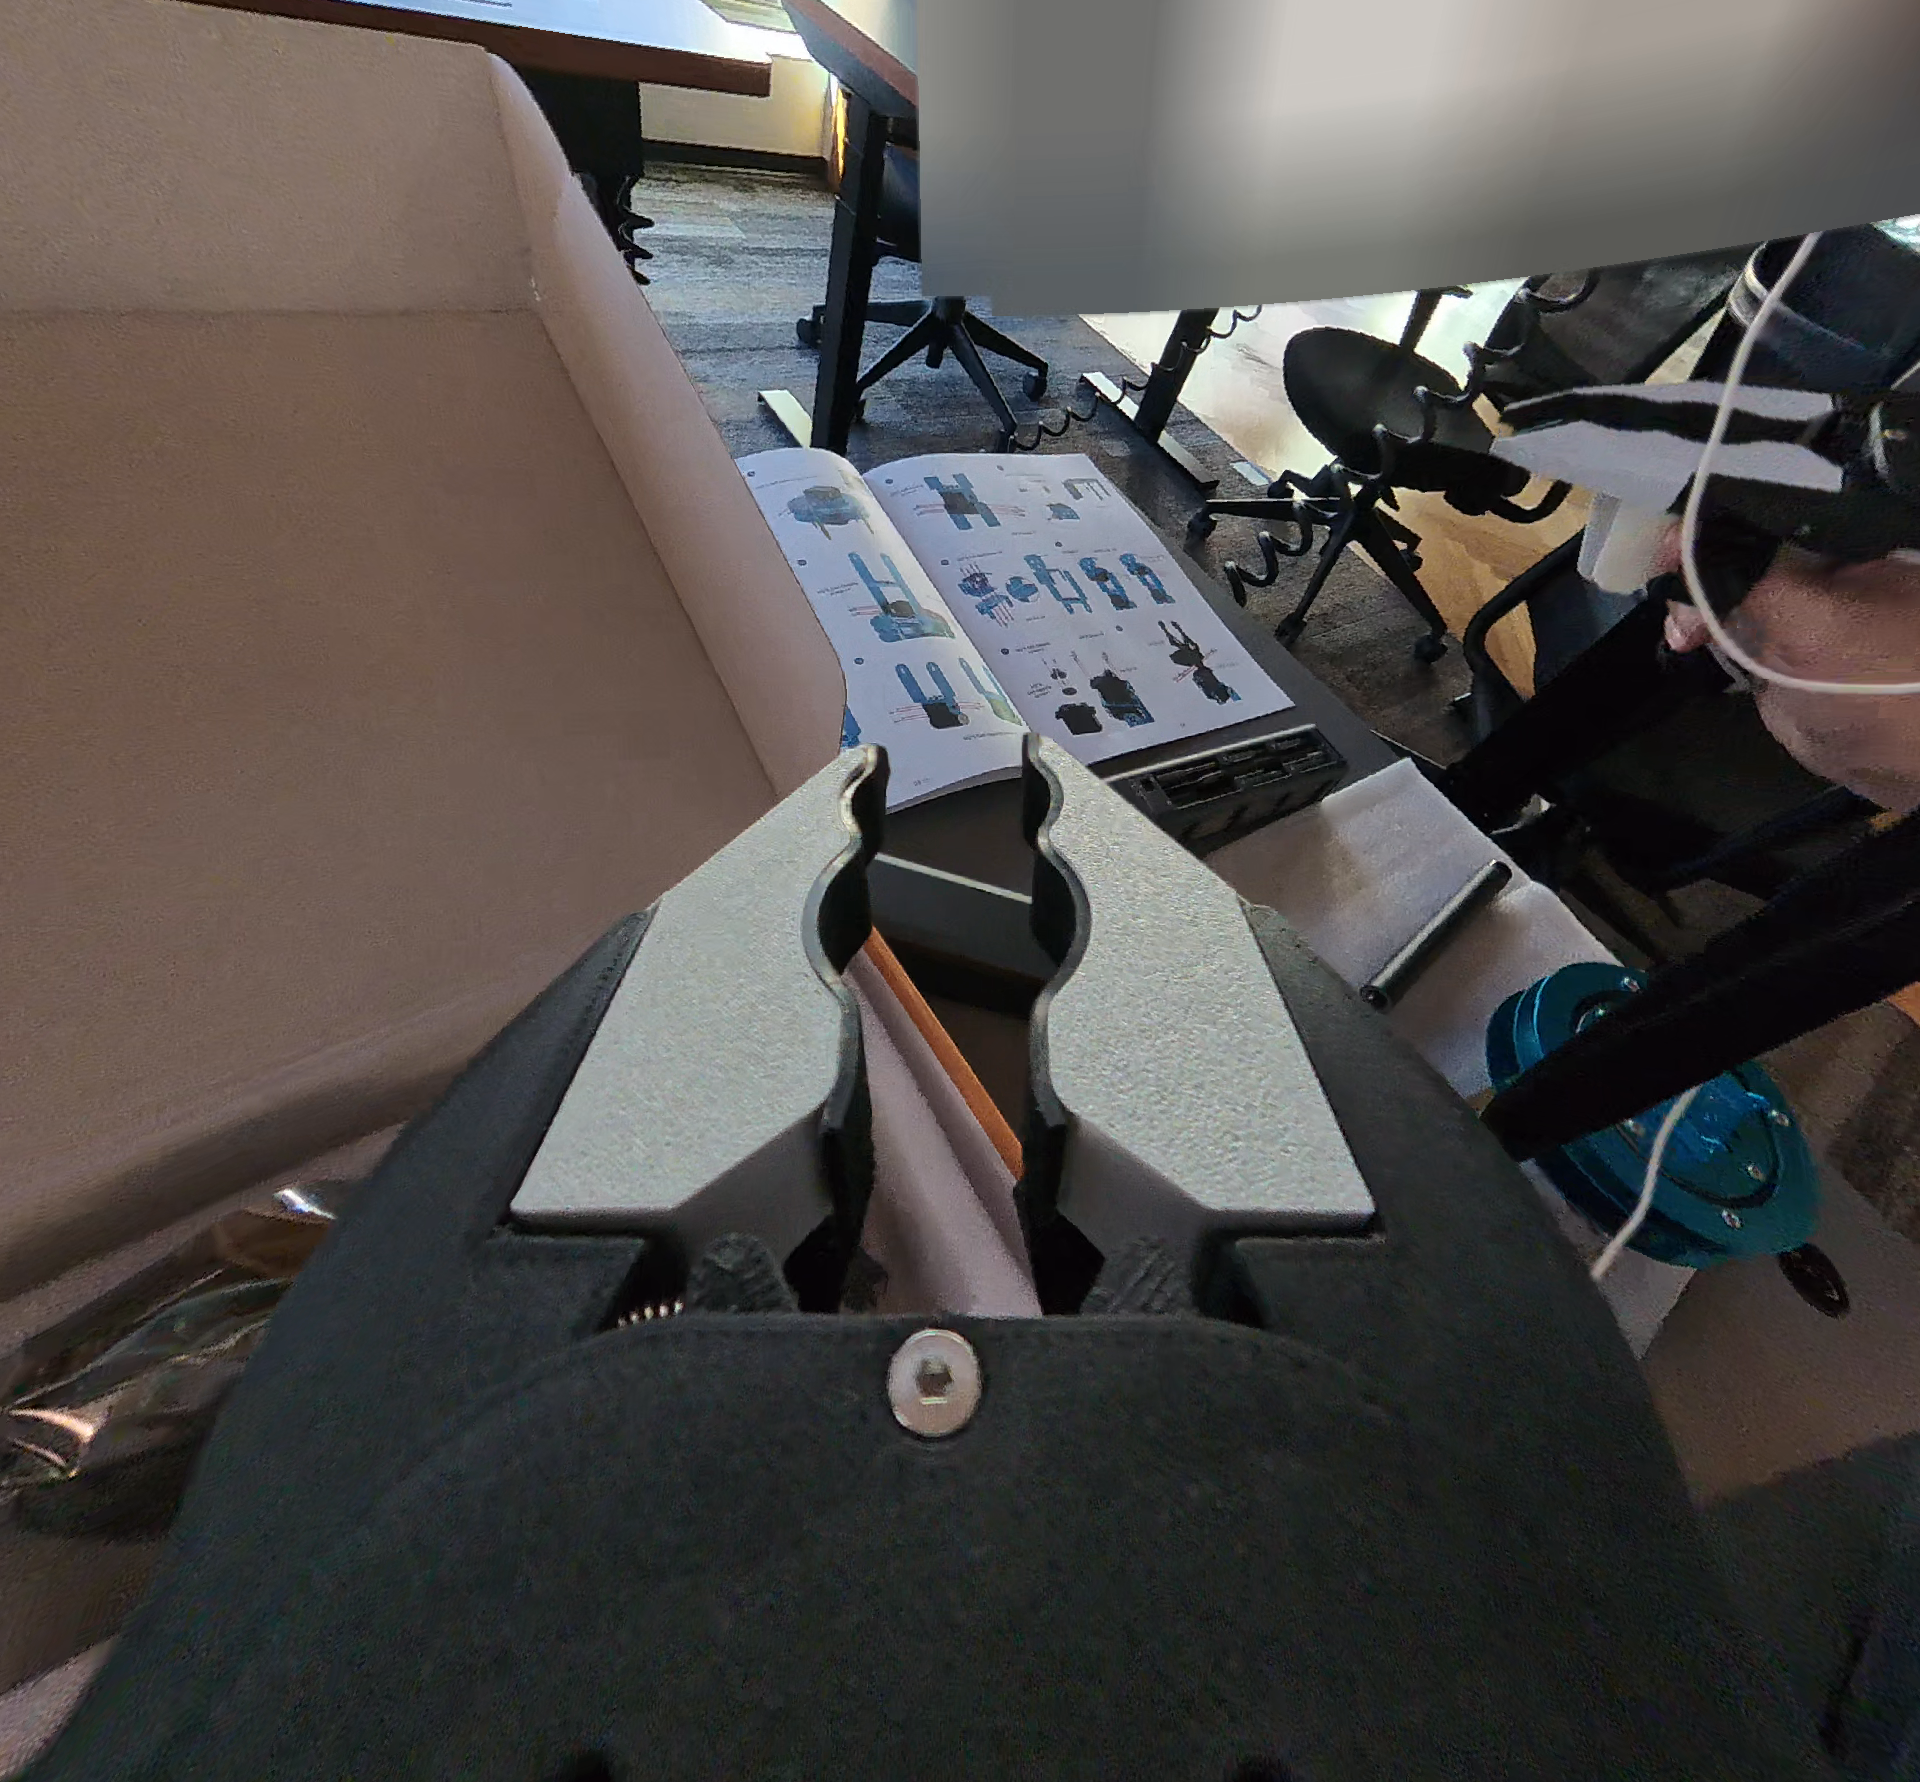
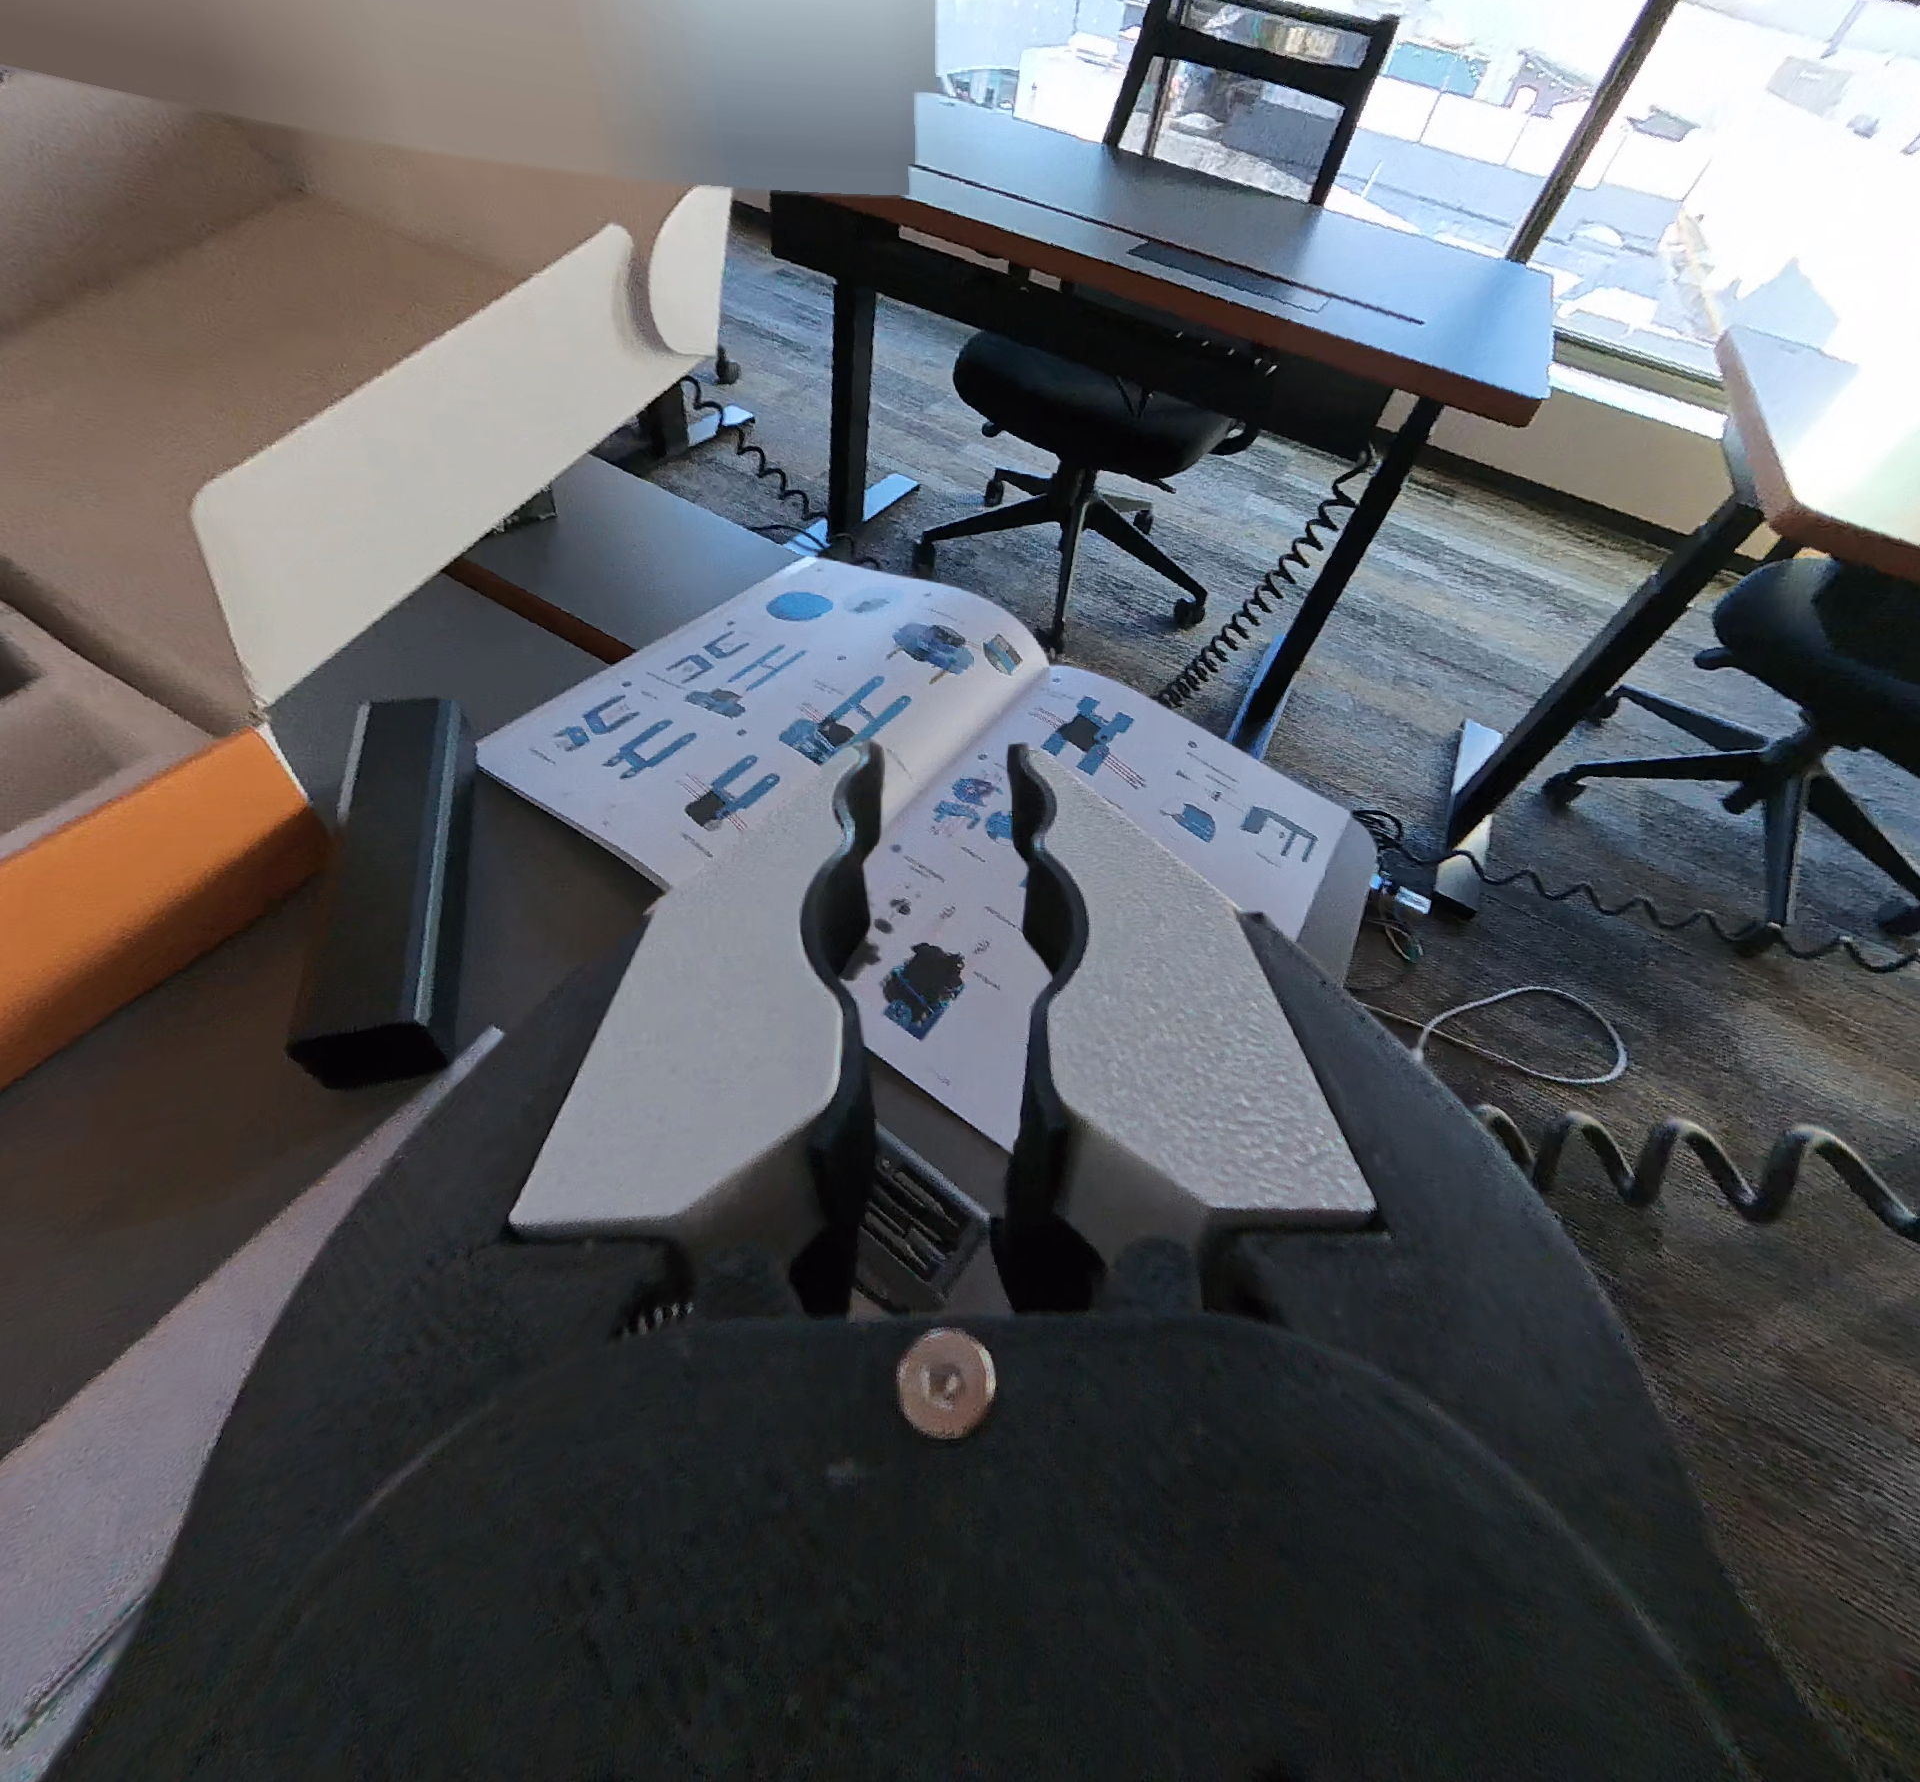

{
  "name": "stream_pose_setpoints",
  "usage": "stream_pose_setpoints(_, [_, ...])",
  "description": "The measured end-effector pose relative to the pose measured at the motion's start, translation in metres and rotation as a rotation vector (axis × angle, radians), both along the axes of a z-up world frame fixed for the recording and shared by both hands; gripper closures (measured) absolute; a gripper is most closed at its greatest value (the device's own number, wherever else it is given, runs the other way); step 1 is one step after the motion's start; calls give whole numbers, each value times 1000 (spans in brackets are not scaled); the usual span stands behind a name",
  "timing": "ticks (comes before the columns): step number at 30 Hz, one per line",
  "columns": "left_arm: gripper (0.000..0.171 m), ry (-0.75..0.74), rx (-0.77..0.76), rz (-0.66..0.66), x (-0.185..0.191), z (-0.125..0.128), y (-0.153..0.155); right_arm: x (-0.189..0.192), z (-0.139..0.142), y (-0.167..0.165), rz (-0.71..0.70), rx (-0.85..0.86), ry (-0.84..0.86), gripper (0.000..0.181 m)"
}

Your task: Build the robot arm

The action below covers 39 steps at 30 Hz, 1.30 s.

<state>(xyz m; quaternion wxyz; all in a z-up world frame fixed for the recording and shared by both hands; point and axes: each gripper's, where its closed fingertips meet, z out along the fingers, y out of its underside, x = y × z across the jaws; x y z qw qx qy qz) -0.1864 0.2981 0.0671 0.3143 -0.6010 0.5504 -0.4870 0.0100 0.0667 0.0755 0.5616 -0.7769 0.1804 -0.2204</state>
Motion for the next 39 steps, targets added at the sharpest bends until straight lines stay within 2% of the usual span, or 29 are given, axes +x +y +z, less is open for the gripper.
stream_pose_setpoints(8, [149,1,-6,-9,14,-3,12,12,-1,14,1,37,34,157])
stream_pose_setpoints(14, [150,-7,-16,-8,18,-5,17,8,-11,17,27,-8,28,158])
stream_pose_setpoints(20, [151,-74,51,1,11,25,18,-2,-11,-12,2,-60,41,157])
stream_pose_setpoints(26, [152,-136,51,13,-15,41,6,-20,-6,-41,-45,-100,22,158])
stream_pose_setpoints(34, [153,-182,21,41,-44,39,5,-48,-9,-17,50,-179,-19,157])
stream_pose_setpoints(39, [151,-153,-14,39,-33,34,9,-55,-11,3,95,-191,-43,157])
